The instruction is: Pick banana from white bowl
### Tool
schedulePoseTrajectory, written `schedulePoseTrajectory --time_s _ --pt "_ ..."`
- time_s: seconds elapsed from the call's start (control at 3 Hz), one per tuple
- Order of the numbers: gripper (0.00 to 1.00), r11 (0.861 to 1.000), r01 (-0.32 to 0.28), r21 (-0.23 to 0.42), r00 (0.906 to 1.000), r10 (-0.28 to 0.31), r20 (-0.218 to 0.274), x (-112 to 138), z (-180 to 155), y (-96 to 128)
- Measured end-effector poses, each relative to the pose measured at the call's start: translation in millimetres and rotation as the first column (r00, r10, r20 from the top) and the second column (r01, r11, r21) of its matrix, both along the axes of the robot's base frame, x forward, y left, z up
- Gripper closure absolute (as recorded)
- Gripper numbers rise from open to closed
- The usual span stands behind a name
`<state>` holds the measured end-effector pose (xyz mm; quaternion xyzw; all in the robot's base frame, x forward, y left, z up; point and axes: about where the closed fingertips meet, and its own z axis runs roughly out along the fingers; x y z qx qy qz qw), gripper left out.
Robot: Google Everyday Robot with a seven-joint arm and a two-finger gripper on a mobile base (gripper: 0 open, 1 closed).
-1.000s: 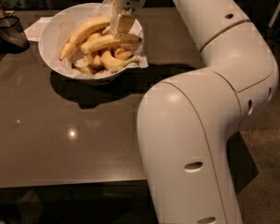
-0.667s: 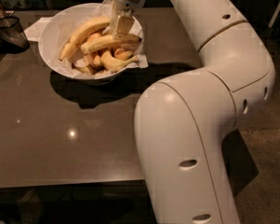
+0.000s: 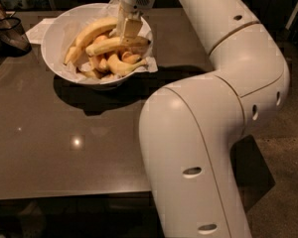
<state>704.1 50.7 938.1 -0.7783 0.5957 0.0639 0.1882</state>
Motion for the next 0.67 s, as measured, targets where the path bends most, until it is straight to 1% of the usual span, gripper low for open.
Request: schedulePoseTrajectory --time_s 0.33,0.67 --pt "0.46 1.000 -0.002 -0.004 1.0000 0.002 -0.006 0.9 -3.2 -0.3" --pt "0.46 1.000 0.001 -0.011 1.0000 -0.001 -0.009 3.0 -6.2 -2.8"
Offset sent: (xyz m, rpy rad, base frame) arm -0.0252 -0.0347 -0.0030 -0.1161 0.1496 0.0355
